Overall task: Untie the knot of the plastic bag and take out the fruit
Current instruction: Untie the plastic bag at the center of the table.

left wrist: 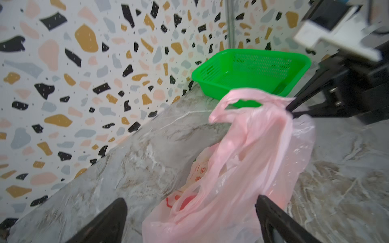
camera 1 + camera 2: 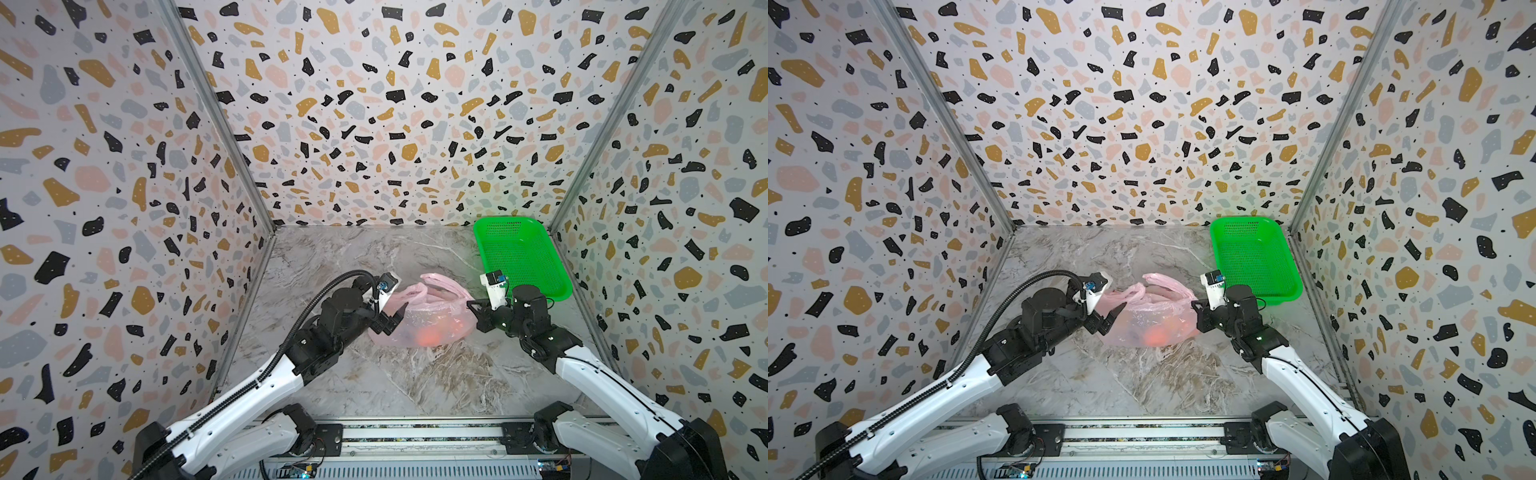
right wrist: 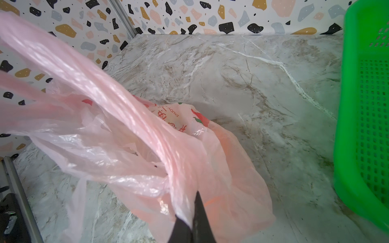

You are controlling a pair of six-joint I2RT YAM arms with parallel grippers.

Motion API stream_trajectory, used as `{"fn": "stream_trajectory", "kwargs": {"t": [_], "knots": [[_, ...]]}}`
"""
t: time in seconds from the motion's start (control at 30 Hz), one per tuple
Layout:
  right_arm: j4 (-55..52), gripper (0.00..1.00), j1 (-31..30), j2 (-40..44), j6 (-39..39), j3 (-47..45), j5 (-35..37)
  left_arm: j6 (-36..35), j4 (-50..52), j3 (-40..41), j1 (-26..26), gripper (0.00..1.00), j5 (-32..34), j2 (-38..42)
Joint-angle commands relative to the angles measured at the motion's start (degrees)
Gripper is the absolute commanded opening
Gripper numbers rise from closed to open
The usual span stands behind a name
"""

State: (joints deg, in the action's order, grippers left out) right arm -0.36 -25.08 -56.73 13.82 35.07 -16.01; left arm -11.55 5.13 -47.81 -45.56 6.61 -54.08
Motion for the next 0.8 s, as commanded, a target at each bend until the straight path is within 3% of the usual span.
{"fn": "stream_trajectory", "kwargs": {"t": [0.0, 0.27, 0.4, 0.5, 0.57, 0.63, 0.77], "knots": [[0.56, 0.0, -0.76, 0.81, -0.13, 1.89, 1.16, -2.19, 4.24, -3.97, -3.45, 1.0, 3.64, -3.5], [0.21, 0.0, -1.02, 1.26, -0.14, 2.27, 1.86, -2.0, 3.31, -8.18, -6.67, 0.98, 1.98, -10.63], [0.25, 0.0, -1.11, 1.92, -0.06, 2.42, 1.68, -1.64, 1.4, -8.09, -6.8, 0.9, 9.94, -12.46], [0.33, 0.0, -1.15, 2.14, 0.06, 2.05, 1.88, -1.63, 1.22, -9.98, -6.78, 0.6, 13.38, -14.35], [0.41, 0.0, -1.2, 2.3, 0.27, 1.55, 1.96, -1.68, -0.44, -10.37, -6.82, 0.26, 13.89, -14.72], [1.23, 0.0, -1.28, 2.65, 1.06, 0.69, 2.01, -1.42, -2.7, -10.52, -6.8, 0.0, 15.96, -15.11], [4.85, 0.0, -1.34, 2.78, 2.73, -0.85, 2.63, -2.92, -7.98, -11.68, -6.17, 0.0, 20.25, -16.58]]}}
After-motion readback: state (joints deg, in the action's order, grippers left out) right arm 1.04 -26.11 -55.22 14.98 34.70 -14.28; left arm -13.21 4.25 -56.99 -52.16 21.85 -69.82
